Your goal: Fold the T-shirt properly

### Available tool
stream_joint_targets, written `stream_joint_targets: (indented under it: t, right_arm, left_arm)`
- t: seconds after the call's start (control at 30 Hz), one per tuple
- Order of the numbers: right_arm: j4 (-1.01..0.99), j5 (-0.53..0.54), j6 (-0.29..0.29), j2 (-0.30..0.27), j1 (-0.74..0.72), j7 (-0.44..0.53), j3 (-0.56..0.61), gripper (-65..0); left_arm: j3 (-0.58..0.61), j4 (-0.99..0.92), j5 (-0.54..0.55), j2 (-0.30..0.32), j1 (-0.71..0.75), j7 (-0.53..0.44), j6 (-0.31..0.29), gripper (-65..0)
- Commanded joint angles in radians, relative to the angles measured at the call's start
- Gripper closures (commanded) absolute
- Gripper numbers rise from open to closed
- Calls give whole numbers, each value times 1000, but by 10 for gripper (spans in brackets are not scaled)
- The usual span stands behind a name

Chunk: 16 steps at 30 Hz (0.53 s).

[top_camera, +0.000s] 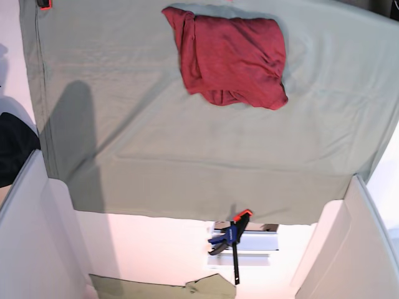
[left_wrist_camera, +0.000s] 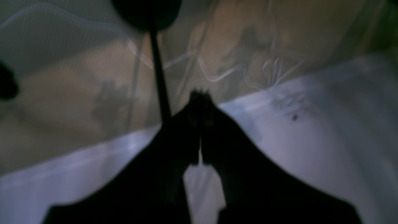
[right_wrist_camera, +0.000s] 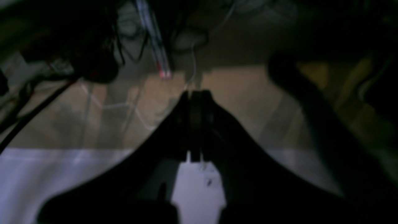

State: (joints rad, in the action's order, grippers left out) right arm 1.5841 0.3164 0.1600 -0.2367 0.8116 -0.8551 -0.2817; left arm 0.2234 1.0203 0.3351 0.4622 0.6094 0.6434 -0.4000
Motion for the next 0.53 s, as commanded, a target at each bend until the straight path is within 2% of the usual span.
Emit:
stream_joint_targets:
  t: [0.0,0.1,0.23,0.37,0.5]
  right_arm:
    - [-23,-14,0,-13,1,2,-6,0]
    - [-135,-55,0,-13,-40,6,-6,0]
    - [-290,-74,1,-13,-121,45,-6,0]
    - [-427,-79,1,-13,-228,50,-6,0]
    - [-535,-127,1,-13,-330,65,-5,0]
  left_arm:
    - [25,-38,4,11,-33,-1,-2,0]
    - [83,-165,5,-1,-143,-20,0,0]
    - [94,-294,5,-34,-258,-111,0,0]
    - [94,-420,3,-91,-357,-171,0,0]
    - [94,-536,1,-144,-423,-185,0,0]
